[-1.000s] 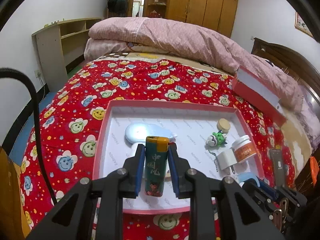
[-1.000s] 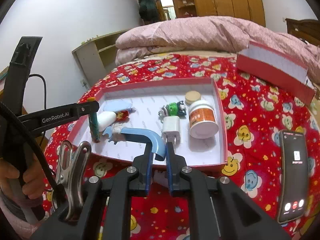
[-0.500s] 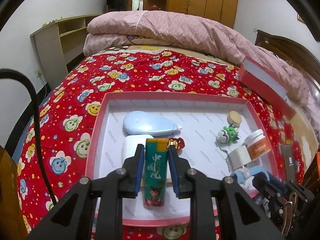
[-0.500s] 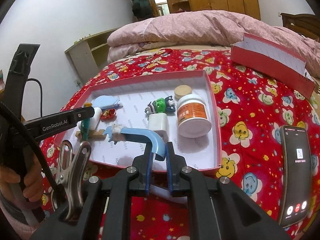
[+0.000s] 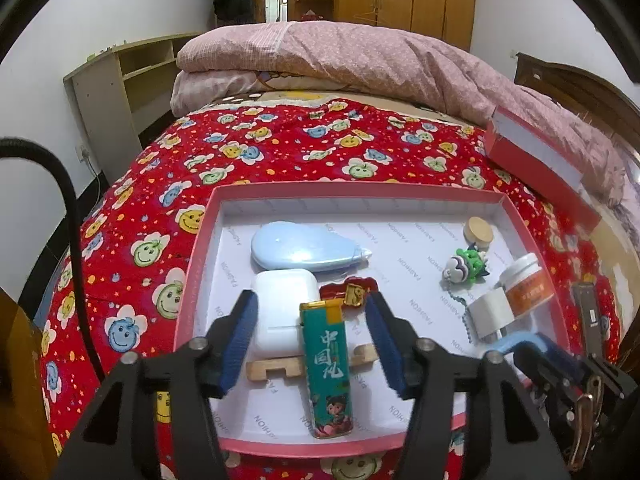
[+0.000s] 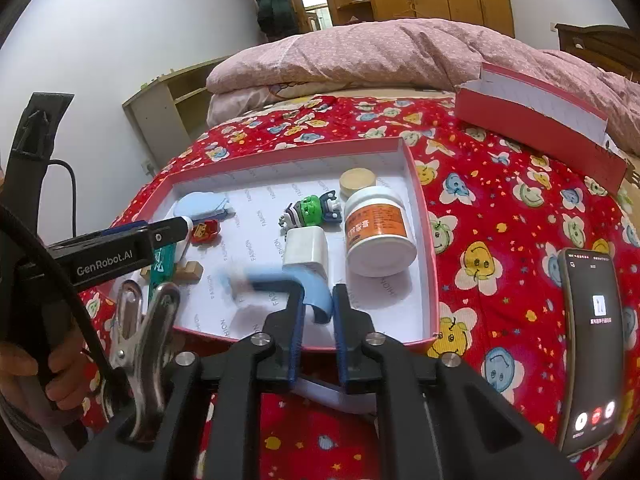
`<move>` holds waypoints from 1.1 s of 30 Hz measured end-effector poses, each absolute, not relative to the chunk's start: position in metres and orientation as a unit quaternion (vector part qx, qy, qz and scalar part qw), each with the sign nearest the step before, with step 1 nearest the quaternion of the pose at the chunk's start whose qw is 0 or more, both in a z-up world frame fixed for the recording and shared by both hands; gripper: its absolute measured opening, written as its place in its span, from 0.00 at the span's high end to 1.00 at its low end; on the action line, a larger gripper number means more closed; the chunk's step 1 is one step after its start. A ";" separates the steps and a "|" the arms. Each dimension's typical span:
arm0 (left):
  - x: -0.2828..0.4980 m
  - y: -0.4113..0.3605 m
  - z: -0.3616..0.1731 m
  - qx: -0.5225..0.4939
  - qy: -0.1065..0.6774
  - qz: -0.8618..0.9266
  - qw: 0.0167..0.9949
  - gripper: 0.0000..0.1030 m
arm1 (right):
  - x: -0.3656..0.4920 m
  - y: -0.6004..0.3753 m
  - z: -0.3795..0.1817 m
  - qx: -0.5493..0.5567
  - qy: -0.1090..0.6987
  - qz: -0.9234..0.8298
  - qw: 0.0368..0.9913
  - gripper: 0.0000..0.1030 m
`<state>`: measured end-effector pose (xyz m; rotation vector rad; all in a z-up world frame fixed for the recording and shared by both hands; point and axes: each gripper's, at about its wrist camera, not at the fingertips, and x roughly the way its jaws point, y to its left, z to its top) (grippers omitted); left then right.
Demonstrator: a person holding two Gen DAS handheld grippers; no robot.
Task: Organize rigid objects
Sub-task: 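Lower the tube and handle into the tray and open both tools, then grasp the grey plate with the right tool while the left tool grasps the grey bar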
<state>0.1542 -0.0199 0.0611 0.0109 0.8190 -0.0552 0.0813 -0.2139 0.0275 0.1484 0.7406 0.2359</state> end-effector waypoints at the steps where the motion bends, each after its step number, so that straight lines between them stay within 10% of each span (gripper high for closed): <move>1: 0.153 -0.021 0.061 0.009 0.397 -0.026 0.917 0.36 | 0.081 -0.214 0.028 0.073 0.360 0.115 0.923 0.75; 33: 0.054 0.012 0.064 0.005 0.411 -0.005 0.912 0.33 | -0.005 -0.204 0.045 0.020 0.340 0.188 0.921 0.60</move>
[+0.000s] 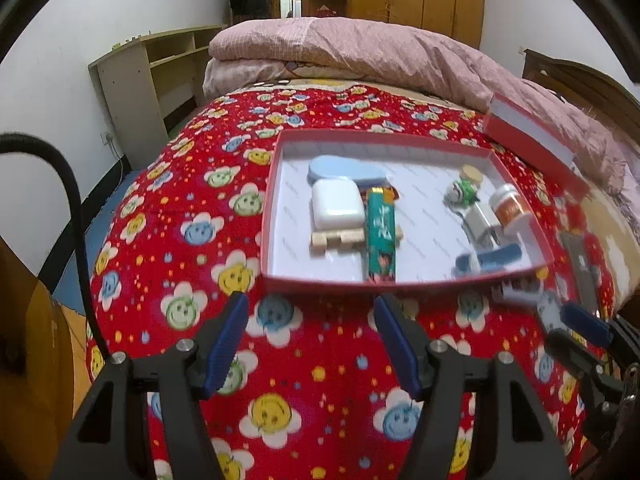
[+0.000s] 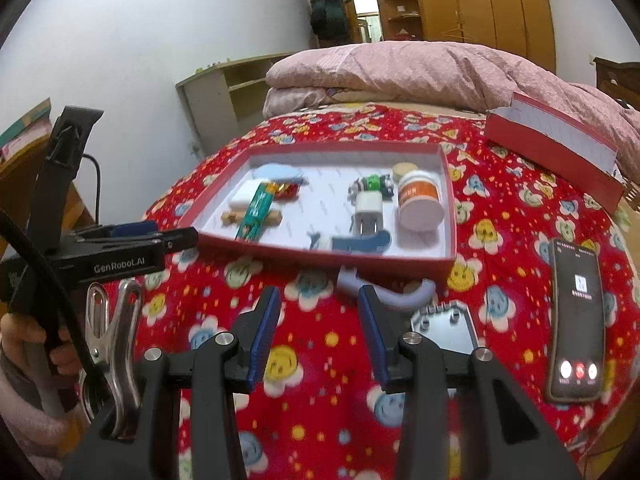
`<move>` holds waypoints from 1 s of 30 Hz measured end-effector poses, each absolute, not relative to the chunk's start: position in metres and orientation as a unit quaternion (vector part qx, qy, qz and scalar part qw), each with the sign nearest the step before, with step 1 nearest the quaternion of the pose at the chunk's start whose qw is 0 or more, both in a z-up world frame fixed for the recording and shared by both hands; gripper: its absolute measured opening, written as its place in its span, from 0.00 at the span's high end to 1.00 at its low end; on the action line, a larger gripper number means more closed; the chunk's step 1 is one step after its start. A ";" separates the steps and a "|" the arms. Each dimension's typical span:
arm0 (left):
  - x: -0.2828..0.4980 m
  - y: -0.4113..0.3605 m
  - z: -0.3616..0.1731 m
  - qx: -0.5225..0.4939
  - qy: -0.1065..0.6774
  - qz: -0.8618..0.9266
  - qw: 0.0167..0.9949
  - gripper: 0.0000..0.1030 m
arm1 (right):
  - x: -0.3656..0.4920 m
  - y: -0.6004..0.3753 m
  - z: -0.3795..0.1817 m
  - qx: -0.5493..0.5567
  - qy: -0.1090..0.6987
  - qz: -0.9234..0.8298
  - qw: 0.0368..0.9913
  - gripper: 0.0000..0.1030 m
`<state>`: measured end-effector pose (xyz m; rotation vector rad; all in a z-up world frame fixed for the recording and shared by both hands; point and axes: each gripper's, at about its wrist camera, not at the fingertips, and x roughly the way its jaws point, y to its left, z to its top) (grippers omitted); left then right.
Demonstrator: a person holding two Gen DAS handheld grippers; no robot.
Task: Organize rigid objects
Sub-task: 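Grasp the grey plate with the right tool while the left tool grasps the grey bar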
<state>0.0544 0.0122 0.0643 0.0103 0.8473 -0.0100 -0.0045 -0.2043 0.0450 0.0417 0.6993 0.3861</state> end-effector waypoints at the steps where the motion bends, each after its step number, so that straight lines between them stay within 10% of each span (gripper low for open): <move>1: 0.051 0.011 0.063 0.006 0.412 -0.007 0.911 0.33 | -0.009 -0.205 0.043 0.017 0.342 0.188 0.920 0.60; 17: 0.028 -0.030 0.046 0.025 0.426 -0.066 0.902 0.33 | -0.044 -0.239 0.019 -0.013 0.370 0.154 0.916 0.59; 30: 0.033 -0.036 0.036 0.023 0.437 -0.067 0.897 0.33 | -0.012 -0.245 0.012 -0.069 0.365 0.098 0.923 0.38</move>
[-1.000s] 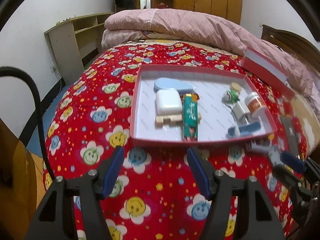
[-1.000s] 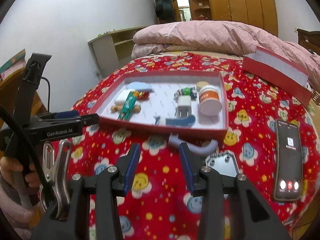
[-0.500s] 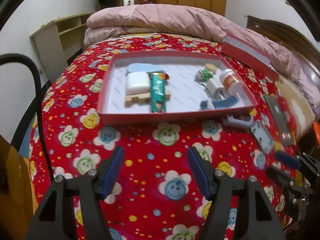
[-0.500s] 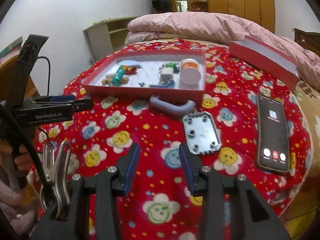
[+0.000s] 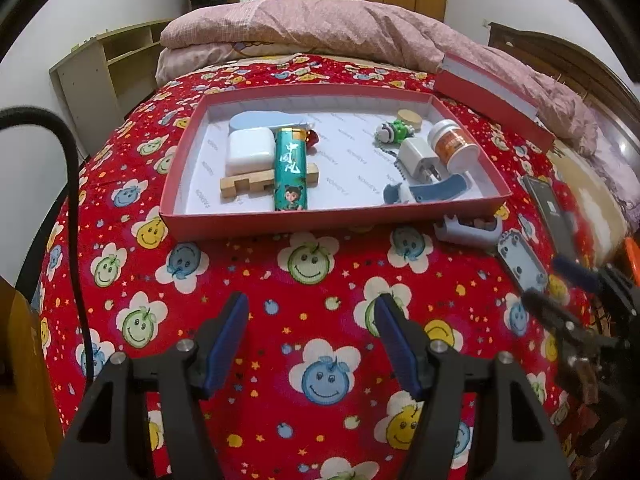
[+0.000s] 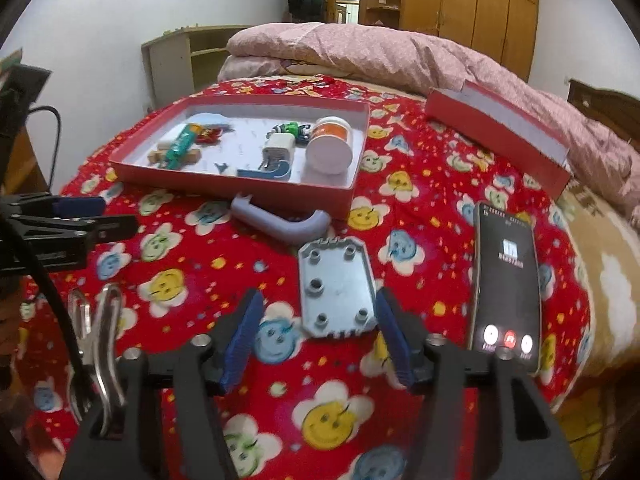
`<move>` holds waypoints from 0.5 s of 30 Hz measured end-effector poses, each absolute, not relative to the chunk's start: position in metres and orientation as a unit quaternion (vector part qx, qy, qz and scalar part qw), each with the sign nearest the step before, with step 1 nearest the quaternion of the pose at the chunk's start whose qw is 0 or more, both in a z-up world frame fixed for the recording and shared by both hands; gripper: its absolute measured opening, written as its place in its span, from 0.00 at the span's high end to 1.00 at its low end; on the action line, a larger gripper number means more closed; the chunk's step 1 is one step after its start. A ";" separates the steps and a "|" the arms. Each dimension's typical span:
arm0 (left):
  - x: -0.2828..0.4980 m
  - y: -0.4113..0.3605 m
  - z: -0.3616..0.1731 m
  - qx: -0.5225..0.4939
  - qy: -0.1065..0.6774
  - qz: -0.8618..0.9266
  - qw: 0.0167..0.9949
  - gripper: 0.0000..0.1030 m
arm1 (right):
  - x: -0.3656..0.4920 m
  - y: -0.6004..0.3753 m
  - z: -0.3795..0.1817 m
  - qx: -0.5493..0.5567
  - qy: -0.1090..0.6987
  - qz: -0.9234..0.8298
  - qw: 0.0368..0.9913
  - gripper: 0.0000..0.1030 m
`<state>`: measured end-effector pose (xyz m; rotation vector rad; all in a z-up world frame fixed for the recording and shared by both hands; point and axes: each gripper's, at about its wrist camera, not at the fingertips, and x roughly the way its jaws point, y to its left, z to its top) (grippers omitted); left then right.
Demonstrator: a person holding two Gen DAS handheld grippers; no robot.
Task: Organize rigid objects
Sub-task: 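Grasp the grey plate with the right tool while the left tool grasps the grey bar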
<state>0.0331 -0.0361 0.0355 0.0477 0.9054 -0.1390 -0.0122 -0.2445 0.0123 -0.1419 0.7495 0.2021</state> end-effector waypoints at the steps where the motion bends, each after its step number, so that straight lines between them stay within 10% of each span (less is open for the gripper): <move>1: 0.033 -0.037 0.035 0.022 0.437 -0.067 0.897 0.33 | -0.008 -0.244 0.011 -0.076 0.366 0.097 0.922 0.38; 10: 0.037 -0.043 0.030 0.016 0.441 -0.073 0.894 0.33 | 0.008 -0.238 -0.003 -0.089 0.387 0.090 0.913 0.39; 15: 0.042 -0.049 0.029 -0.007 0.446 -0.082 0.891 0.33 | 0.002 -0.246 -0.002 -0.071 0.388 0.090 0.915 0.66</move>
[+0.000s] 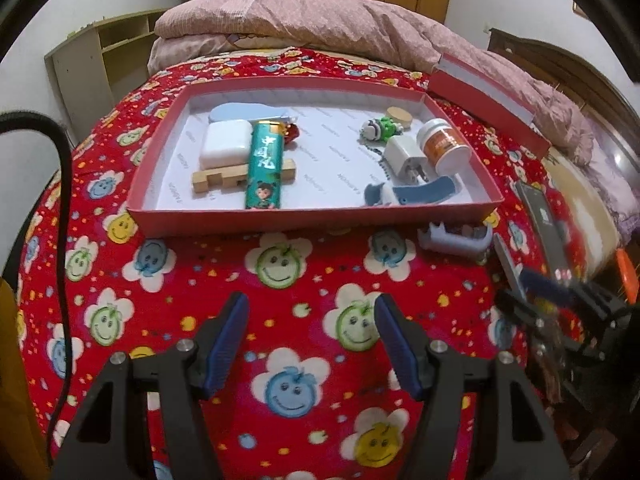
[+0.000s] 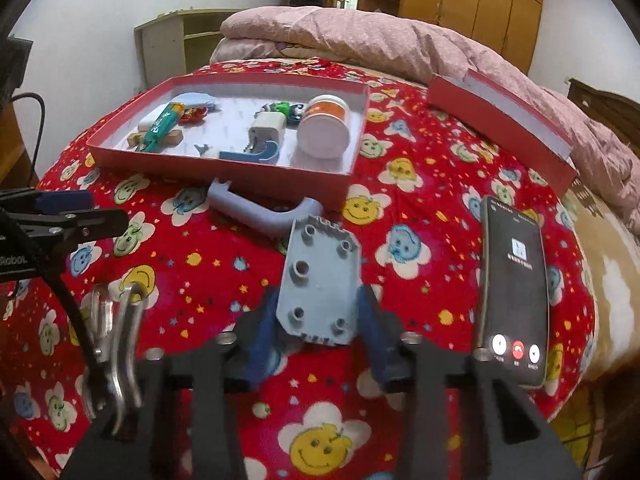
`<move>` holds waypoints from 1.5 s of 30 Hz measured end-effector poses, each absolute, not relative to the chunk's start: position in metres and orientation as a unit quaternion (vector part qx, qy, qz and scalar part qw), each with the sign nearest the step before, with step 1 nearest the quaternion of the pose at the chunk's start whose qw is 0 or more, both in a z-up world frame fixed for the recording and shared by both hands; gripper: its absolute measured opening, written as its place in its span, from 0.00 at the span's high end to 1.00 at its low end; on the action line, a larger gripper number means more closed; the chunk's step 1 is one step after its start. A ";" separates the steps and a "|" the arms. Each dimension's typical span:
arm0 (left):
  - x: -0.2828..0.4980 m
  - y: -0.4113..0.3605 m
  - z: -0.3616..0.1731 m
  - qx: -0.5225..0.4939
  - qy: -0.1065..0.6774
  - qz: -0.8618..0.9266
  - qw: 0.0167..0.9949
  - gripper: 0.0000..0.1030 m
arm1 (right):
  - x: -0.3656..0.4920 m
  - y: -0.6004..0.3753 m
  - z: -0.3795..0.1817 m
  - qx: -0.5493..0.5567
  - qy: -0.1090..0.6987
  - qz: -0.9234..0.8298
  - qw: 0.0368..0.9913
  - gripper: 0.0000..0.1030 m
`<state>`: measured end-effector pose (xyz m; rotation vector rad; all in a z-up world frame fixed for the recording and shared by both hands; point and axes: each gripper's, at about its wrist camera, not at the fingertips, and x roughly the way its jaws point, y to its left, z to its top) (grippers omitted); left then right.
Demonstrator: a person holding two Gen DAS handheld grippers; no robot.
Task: Organize rigid objects
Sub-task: 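Grasp the grey plate with the right tool while the left tool grasps the grey bar, then carry the grey plate and grey bar over the tray with both tools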
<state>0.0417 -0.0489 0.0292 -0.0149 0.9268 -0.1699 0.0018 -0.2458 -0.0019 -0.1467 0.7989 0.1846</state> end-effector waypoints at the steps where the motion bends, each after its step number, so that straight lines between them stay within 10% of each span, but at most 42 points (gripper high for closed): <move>1: 0.043 -0.051 0.029 -0.012 0.448 -0.086 0.890 0.33 | 0.000 -0.248 -0.001 -0.064 0.388 0.094 0.914 0.69; 35: 0.064 -0.158 0.016 -0.006 0.410 -0.154 0.899 0.17 | -0.046 -0.280 0.001 0.006 0.397 0.175 0.901 0.79; 45: 0.063 -0.158 0.015 0.013 0.404 -0.142 0.904 0.26 | -0.052 -0.277 0.002 -0.005 0.395 0.179 0.901 0.70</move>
